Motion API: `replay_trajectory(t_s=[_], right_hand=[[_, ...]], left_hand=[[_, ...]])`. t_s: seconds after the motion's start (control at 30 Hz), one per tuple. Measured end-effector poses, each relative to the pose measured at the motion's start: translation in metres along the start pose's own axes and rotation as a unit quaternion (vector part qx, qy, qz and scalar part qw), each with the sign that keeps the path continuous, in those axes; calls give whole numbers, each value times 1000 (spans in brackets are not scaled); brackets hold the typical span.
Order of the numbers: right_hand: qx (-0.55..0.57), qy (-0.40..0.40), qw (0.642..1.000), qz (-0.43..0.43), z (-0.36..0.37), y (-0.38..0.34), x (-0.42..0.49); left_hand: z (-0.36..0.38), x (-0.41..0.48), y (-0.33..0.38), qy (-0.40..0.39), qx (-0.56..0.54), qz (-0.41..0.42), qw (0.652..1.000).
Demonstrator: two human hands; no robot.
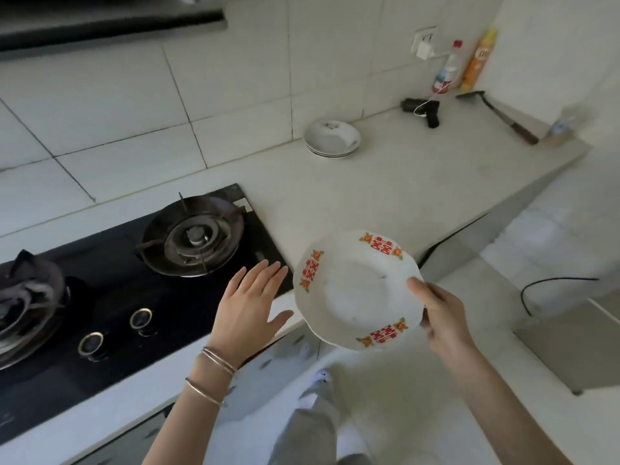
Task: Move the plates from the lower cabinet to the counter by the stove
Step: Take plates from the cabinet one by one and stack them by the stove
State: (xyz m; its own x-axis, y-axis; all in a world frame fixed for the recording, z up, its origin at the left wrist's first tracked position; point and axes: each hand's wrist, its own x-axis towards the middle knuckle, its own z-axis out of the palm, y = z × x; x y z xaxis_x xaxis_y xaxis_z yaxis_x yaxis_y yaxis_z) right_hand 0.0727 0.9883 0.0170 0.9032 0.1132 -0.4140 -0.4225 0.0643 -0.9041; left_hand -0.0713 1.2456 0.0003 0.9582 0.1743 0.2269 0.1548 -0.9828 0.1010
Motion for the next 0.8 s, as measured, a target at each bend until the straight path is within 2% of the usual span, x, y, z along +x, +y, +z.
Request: replay_trajectory(t_s=[0.47,0.8], right_hand=[[-11,-31,999,10,68,-87,187],[-19,-18,1000,11,112,-128,332]], left_hand=[[50,202,-39,32,-13,0,999],[87,304,-66,-19,-2,-47,999]])
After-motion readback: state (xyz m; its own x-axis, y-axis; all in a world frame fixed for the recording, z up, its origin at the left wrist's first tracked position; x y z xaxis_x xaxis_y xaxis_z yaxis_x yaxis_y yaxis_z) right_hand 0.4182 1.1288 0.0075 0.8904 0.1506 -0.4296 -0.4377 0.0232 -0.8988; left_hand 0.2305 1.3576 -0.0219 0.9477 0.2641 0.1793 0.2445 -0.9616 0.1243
